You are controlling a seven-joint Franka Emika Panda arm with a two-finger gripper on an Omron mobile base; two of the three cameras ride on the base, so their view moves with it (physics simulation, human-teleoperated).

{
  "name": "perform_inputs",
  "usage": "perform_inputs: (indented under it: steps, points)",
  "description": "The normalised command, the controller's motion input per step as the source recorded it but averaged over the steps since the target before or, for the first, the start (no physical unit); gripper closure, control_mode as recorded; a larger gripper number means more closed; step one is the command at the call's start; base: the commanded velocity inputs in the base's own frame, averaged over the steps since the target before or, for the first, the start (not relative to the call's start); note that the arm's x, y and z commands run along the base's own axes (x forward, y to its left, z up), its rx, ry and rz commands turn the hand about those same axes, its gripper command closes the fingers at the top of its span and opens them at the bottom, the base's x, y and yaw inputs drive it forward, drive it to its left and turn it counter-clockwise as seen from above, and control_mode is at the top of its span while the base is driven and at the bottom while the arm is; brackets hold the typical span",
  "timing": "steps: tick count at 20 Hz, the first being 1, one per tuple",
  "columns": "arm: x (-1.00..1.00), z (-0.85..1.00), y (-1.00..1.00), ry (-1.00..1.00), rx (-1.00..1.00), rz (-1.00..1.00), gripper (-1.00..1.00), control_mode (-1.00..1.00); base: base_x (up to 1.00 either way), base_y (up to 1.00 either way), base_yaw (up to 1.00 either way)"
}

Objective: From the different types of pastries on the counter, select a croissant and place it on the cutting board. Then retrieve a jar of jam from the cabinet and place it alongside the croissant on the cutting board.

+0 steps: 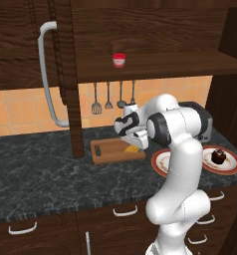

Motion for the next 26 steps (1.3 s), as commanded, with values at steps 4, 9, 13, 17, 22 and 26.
perform_inputs:
  steps: [4,9,13,17,22,26]
  points:
    - [-0.2,-0.08,0.0,-0.04,0.0,0.0,-1.0,-1.0,0.0,0.0,0.0]
    - [-0.41,-0.03,0.0,-0.01,0.0,0.02,-1.0,-1.0,0.0,0.0,0.0]
    - [-0.39,0.25,0.0,-0.19,0.0,0.01,-1.0,-1.0,0.0,0.0,0.0]
    - [-0.3,0.51,0.0,-0.23,0.0,0.04,-1.0,-1.0,0.0,0.0,0.0]
    - [-0.23,0.67,0.0,-0.19,0.0,0.08,-1.0,-1.0,0.0,0.0,0.0]
    - [-0.12,0.95,0.01,-0.01,0.05,0.23,-1.0,-1.0,0.0,0.0,0.0]
